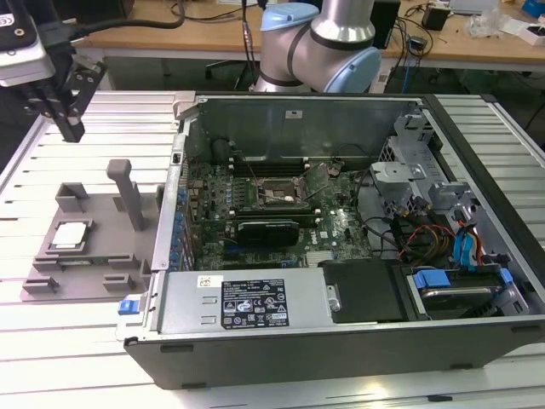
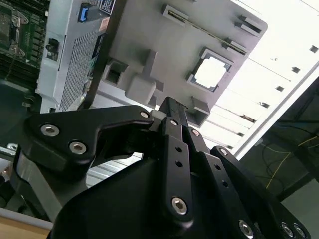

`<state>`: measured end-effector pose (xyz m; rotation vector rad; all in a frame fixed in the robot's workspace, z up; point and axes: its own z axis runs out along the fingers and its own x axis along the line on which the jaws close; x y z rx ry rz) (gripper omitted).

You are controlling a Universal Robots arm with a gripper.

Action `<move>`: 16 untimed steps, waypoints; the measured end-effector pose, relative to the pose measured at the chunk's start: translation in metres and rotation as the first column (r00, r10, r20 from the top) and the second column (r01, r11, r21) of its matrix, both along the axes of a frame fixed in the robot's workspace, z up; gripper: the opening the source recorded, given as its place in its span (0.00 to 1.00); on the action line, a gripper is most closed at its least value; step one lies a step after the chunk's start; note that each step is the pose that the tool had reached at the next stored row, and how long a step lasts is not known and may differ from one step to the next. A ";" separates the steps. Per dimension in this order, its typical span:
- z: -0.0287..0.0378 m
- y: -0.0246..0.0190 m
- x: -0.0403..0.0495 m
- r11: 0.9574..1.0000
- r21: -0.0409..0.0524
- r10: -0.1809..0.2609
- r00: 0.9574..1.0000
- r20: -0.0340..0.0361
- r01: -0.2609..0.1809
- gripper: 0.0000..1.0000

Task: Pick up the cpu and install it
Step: 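Reach for the cpu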

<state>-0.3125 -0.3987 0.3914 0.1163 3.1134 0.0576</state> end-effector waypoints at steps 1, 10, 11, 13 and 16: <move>0.0000 0.0000 -0.0025 1.000 0.000 0.000 1.000 0.000 0.000 0.11; -0.0011 0.0001 -0.0260 1.000 0.000 0.000 1.000 0.000 0.000 0.11; -0.0012 0.0001 -0.0287 1.000 0.000 0.000 1.000 0.000 0.000 0.11; -0.0015 0.0001 -0.0369 1.000 0.000 0.000 1.000 0.000 0.000 0.11; -0.0018 0.0001 -0.0502 1.000 0.000 0.000 1.000 0.000 0.000 0.11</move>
